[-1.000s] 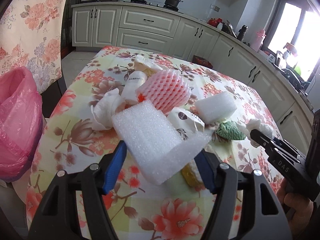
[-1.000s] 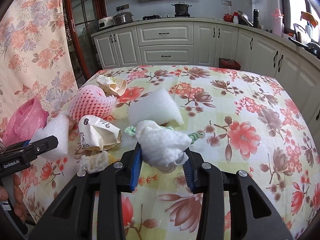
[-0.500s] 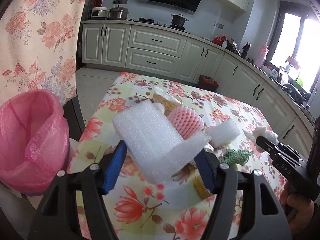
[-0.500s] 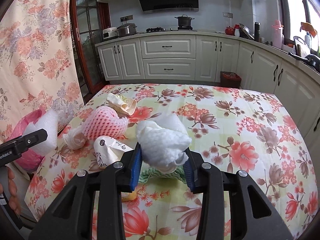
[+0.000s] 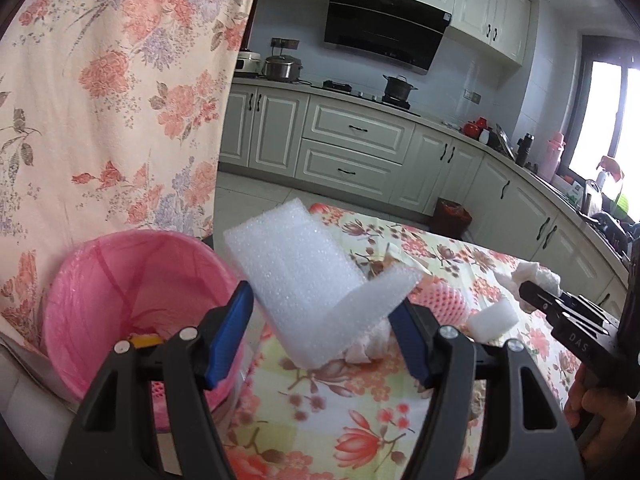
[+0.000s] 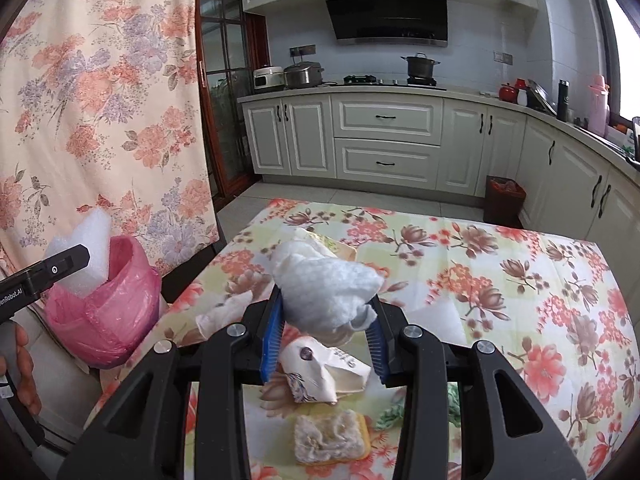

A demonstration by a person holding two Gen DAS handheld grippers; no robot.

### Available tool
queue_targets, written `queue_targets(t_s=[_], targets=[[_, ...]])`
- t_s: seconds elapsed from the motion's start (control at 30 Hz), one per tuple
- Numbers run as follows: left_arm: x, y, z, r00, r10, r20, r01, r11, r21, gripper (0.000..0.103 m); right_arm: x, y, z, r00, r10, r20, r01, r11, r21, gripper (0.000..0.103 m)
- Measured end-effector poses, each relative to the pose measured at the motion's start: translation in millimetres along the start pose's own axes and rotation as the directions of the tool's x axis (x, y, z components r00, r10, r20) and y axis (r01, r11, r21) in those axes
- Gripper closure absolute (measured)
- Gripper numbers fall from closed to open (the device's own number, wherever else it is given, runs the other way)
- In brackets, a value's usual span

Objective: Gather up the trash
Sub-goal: 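Grasp foam sheet with left tool while right grasps crumpled tissue, carry to bin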

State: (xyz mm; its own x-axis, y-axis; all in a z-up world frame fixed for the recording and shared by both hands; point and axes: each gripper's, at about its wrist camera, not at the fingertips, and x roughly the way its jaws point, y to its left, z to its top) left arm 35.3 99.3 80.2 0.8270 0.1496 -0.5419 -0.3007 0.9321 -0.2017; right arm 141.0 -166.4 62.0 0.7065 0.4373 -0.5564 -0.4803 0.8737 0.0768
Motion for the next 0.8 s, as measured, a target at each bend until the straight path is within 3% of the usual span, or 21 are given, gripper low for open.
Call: queue_targets(t_s=[0.43, 0.8], targets=[[-24.4, 92.9, 21.4, 0.99, 0.123, 0.068, -0.119, 0.991, -0.059, 0.037, 34.8, 100.7, 41.6, 0.988, 0.157, 0.006, -0.155, 0.983, -0.093, 0.066], [-28.8, 147.9, 22.4, 0.979, 0.194, 0.055, -0.188, 0.977, -0.096, 0.037, 69.8, 204.3, 61.8, 0.951, 0.307, -0.032, -0.307, 0.934, -0.183, 0.066]])
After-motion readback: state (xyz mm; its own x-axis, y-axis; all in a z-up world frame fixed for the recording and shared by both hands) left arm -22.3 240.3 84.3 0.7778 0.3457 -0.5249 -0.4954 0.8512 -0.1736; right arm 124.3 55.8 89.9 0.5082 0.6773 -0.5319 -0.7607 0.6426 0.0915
